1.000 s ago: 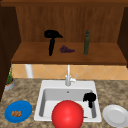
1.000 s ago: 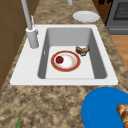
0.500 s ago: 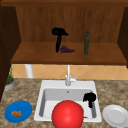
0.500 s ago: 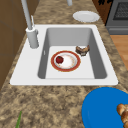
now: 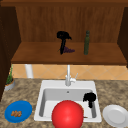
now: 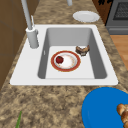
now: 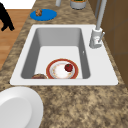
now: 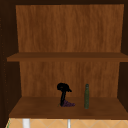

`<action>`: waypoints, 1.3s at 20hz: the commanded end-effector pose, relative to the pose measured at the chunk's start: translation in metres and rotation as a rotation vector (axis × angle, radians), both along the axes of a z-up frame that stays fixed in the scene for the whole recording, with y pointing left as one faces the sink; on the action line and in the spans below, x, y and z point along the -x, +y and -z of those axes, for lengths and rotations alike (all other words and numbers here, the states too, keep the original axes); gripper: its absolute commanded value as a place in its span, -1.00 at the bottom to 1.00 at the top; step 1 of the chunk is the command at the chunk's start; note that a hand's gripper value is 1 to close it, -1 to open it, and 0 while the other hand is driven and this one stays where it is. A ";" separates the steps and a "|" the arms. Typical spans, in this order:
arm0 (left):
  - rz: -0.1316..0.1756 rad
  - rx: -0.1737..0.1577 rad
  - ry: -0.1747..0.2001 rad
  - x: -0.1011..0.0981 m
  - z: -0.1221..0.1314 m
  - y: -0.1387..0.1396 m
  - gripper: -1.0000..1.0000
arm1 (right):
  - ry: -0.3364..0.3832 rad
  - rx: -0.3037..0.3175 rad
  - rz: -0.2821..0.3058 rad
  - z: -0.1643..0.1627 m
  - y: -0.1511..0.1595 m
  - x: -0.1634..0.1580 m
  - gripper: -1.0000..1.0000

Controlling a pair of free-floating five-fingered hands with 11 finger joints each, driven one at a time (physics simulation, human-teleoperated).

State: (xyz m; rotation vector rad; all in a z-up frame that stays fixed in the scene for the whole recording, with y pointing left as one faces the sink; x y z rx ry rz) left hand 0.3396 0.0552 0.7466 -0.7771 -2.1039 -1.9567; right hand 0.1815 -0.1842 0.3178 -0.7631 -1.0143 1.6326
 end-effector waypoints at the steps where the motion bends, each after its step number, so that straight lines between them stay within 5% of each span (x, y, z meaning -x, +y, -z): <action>1: 0.000 -0.002 0.070 -0.027 0.022 -0.002 -1.00 | 0.000 0.000 0.000 0.000 0.000 0.000 0.00; 16: 0.002 -0.001 0.165 -0.139 0.098 -0.002 -1.00 | 0.000 0.000 0.000 0.000 0.000 0.000 0.00; 18: 0.002 -0.002 0.136 -0.156 0.099 0.001 -1.00 | 0.000 0.000 0.000 0.000 0.000 0.000 0.00; 26: 0.003 0.007 0.138 -0.221 0.127 0.008 -1.00 | 0.000 0.000 0.000 0.000 0.000 0.000 0.00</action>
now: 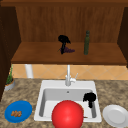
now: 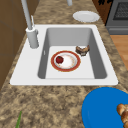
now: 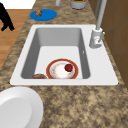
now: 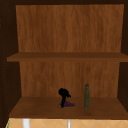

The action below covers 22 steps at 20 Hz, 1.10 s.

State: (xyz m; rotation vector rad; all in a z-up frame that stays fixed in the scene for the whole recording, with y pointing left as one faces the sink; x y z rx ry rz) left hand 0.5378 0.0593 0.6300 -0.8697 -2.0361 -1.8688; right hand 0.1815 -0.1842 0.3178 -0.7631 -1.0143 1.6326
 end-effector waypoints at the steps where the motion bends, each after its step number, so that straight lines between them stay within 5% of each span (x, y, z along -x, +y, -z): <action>1: 0.000 0.016 0.021 -0.031 0.020 0.005 -1.00 | 0.000 0.000 0.000 0.000 0.000 0.000 0.00; 3: 0.001 0.014 0.016 -0.038 0.038 0.003 -1.00 | 0.000 0.000 0.000 0.000 0.000 0.000 0.00; 8: -0.001 0.006 0.277 -0.062 0.040 0.003 -1.00 | 0.000 0.000 0.000 0.000 0.000 0.000 0.00; 14: -0.007 0.008 0.361 -0.085 0.029 0.003 -1.00 | 0.000 0.000 0.000 0.000 0.000 0.000 0.00; 18: 0.003 0.019 0.365 -0.049 0.021 0.000 -1.00 | 0.000 0.000 0.000 0.000 0.000 0.000 0.00; 22: 0.005 0.025 0.251 -0.035 0.022 0.004 -1.00 | 0.000 0.000 0.000 0.000 0.000 0.000 0.00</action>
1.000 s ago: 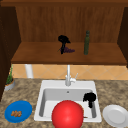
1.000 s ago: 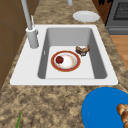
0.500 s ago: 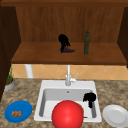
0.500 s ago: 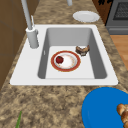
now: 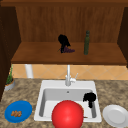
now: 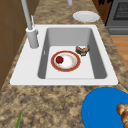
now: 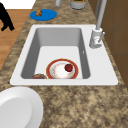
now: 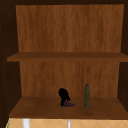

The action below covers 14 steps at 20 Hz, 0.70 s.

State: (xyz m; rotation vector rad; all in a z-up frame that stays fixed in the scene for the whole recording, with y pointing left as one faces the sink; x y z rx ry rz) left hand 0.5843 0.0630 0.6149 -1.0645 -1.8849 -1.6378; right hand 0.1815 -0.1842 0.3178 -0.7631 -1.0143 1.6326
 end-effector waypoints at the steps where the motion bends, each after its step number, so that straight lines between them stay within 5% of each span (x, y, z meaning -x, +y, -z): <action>1: 0.000 0.014 -0.050 0.013 0.009 0.000 -1.00 | 0.000 0.000 0.000 0.000 0.000 0.000 0.00; 3: -0.005 0.000 -0.124 0.009 0.014 0.000 -1.00 | 0.000 0.000 0.000 0.000 0.000 0.000 0.00; 7: -0.015 -0.001 -0.198 0.019 0.026 0.000 -1.00 | 0.000 0.000 0.000 0.000 0.000 0.000 0.00; 8: -0.017 -0.001 -0.214 0.022 0.028 -0.001 1.00 | 0.000 0.000 0.000 0.000 0.000 0.000 0.00; 9: 0.010 -0.007 -0.261 0.027 0.025 0.001 1.00 | 0.000 0.000 0.000 0.000 0.000 0.000 0.00; 14: 0.003 0.004 -0.433 0.049 0.008 0.000 1.00 | 0.000 0.000 0.000 0.000 0.000 0.000 0.00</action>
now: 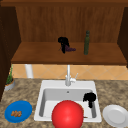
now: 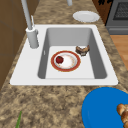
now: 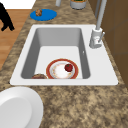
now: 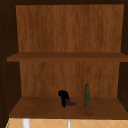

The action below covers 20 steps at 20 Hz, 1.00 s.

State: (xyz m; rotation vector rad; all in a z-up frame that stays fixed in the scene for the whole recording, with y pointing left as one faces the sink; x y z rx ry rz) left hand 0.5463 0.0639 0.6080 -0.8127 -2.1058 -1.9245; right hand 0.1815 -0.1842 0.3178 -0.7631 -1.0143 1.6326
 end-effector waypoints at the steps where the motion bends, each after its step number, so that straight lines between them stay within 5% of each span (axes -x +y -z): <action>1: 0.000 0.000 -0.094 0.014 0.000 -0.002 1.00 | 0.000 0.000 0.000 0.000 0.000 0.000 0.00; 2: -0.004 0.002 -0.118 0.018 0.000 -0.005 1.00 | 0.000 0.000 0.000 0.000 0.000 0.000 0.00; 3: 0.001 0.005 -0.134 0.020 -0.001 -0.008 -1.00 | 0.000 0.000 0.000 0.000 0.000 0.000 0.00; 4: -0.063 0.004 -0.189 0.022 -0.015 -0.010 -1.00 | 0.000 0.000 0.000 0.000 0.000 0.000 0.00; 5: -0.066 0.015 -0.262 0.024 -0.023 -0.005 1.00 | 0.000 0.000 0.000 0.000 0.000 0.000 0.00; 6: -0.039 -0.002 -0.280 0.025 -0.031 -0.004 1.00 | 0.000 0.000 0.000 0.000 0.000 0.000 0.00; 7: -0.047 -0.002 -0.302 0.028 -0.039 -0.004 1.00 | 0.000 0.000 0.000 0.000 0.000 0.000 0.00; 12: -0.085 0.004 -0.297 0.049 -0.055 0.005 1.00 | 0.000 0.000 0.000 0.000 0.000 0.000 0.00; 16: -0.091 0.007 -0.306 0.074 -0.061 0.012 1.00 | 0.000 0.000 0.000 0.000 0.000 0.000 0.00; 20: -0.094 -0.007 -0.275 0.103 -0.063 0.023 1.00 | 0.000 0.000 0.000 0.000 0.000 0.000 0.00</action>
